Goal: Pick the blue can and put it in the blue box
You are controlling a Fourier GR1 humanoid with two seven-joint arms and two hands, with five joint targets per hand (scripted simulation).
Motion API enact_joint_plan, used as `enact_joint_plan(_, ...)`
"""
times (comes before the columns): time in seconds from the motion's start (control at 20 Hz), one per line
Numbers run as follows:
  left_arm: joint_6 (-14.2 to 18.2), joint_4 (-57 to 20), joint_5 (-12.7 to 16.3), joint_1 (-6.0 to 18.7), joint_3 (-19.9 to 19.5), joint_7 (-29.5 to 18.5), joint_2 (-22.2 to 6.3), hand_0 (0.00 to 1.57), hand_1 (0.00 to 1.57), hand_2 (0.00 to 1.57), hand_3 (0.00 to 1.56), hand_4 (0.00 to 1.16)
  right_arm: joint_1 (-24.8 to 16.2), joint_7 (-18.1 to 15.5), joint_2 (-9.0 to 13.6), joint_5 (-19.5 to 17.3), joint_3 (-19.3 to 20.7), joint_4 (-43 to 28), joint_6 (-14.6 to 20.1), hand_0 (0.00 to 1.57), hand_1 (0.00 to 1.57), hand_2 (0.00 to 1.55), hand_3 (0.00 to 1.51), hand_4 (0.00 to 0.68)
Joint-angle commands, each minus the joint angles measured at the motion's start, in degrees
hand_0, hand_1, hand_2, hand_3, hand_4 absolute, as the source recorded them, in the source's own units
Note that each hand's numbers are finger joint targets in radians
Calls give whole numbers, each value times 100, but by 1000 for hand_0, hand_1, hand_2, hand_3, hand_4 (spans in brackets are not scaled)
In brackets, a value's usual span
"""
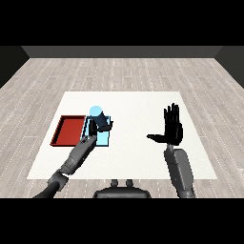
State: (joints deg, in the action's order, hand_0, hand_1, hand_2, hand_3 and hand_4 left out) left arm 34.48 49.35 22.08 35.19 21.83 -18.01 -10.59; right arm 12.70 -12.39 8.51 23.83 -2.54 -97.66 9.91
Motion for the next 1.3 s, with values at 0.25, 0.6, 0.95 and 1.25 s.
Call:
enact_joint_plan(0.25, -340, -2222, -204, 931, -632, 276, -277, 1571, 1571, 1571, 1492, 1102, 132, -310, 120, 67, 493, 852, -254, 0, 0, 0, 0, 0)
enact_joint_plan(0.6, -710, -3859, -320, 1194, -796, 438, -270, 1571, 1571, 1531, 1392, 992, 61, -376, -64, 7, 417, 833, -162, 0, 0, 0, 0, 0)
enact_joint_plan(0.95, -683, -4743, -596, 1196, -596, 1343, 116, 954, 954, 869, 811, 926, 377, -518, 146, 206, 757, 1537, -539, 0, 0, 0, 0, 0)
enact_joint_plan(1.25, -1285, -4918, -703, 981, -598, 1100, -203, 984, 984, 943, 0, 526, 55, -669, 6, 155, 586, 1227, -649, 0, 0, 0, 0, 0)
